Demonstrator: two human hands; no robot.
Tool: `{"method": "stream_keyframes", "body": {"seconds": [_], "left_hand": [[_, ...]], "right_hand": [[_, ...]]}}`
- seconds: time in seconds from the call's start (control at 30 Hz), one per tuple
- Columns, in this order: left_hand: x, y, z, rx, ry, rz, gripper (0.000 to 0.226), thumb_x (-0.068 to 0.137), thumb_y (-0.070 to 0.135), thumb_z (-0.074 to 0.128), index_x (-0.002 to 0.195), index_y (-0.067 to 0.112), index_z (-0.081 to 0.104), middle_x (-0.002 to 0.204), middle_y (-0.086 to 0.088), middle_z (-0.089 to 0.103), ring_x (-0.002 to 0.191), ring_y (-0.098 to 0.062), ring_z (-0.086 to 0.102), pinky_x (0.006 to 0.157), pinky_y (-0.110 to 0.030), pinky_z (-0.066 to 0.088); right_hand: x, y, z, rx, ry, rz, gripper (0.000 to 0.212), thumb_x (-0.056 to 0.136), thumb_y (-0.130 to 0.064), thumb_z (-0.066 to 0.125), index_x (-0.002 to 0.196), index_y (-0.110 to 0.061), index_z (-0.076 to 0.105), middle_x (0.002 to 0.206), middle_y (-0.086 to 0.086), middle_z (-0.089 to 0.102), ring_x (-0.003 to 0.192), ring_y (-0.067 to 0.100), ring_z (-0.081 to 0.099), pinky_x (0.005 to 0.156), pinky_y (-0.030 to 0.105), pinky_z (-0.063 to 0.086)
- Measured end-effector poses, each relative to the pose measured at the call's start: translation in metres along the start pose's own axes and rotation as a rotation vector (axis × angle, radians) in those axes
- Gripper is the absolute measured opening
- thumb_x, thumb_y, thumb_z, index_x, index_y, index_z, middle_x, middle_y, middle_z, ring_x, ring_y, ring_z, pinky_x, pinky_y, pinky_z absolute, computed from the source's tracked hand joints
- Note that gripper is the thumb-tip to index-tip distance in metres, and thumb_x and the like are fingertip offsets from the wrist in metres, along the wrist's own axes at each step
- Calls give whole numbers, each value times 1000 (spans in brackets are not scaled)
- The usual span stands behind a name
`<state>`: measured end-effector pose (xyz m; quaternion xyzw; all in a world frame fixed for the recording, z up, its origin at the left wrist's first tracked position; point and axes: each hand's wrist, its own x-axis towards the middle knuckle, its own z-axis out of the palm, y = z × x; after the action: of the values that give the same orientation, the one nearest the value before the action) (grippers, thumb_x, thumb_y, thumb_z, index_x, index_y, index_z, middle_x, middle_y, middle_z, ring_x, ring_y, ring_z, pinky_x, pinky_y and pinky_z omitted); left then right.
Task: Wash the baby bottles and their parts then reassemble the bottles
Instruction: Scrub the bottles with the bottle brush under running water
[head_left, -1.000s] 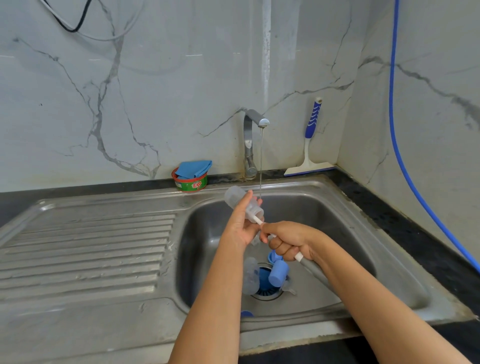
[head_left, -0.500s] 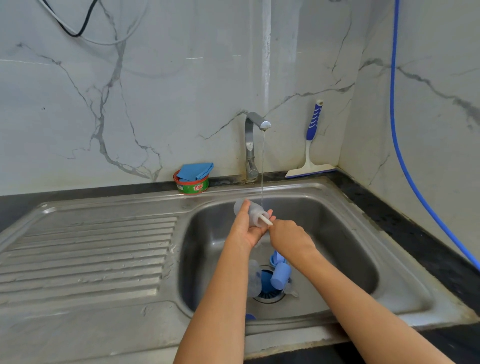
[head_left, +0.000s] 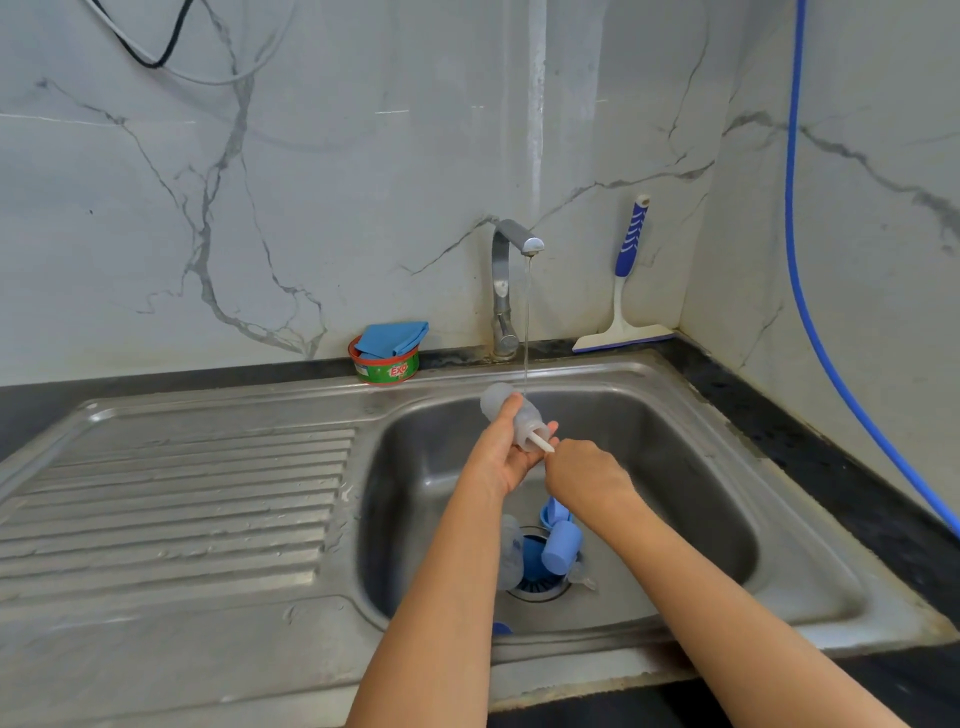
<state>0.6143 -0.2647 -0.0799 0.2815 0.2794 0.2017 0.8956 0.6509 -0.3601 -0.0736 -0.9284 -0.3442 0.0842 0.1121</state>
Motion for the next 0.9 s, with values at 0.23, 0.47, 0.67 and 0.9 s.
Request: {"method": "stream_keyframes", "body": {"seconds": [0.23,0.47,0.67,0.9], "left_hand": [[7,4,0,-169,-39,7,72,89,30,66,147,10,28,137,-27,45,100,-37,63,78,-48,55],[4,15,-16,-96,-41,-30,61,87,27,69,135,3,40,125,-27,54,103,-35,64,66,-42,60],[10,15,-17,83,24,-9,53,85,27,71,122,3,43,113,-25,58,94,-34,66,89,-47,53],[7,10,-13,85,42,10,57,86,29,70,129,7,39,120,-26,55,104,-37,65,77,-47,57]], "right_hand": [[3,-5,3,163,77,27,27,99,-7,30,117,-3,51,97,12,55,83,23,58,65,24,41],[3,-5,-5,295,-104,-127,29,101,-20,29,78,-12,45,73,2,45,70,19,47,60,27,36],[-6,-10,-12,189,-232,-72,28,101,-18,30,79,-10,46,77,3,45,63,15,44,55,24,37],[3,-8,7,116,-9,63,20,96,-9,37,92,-6,56,73,1,44,75,19,52,64,27,43]]}}
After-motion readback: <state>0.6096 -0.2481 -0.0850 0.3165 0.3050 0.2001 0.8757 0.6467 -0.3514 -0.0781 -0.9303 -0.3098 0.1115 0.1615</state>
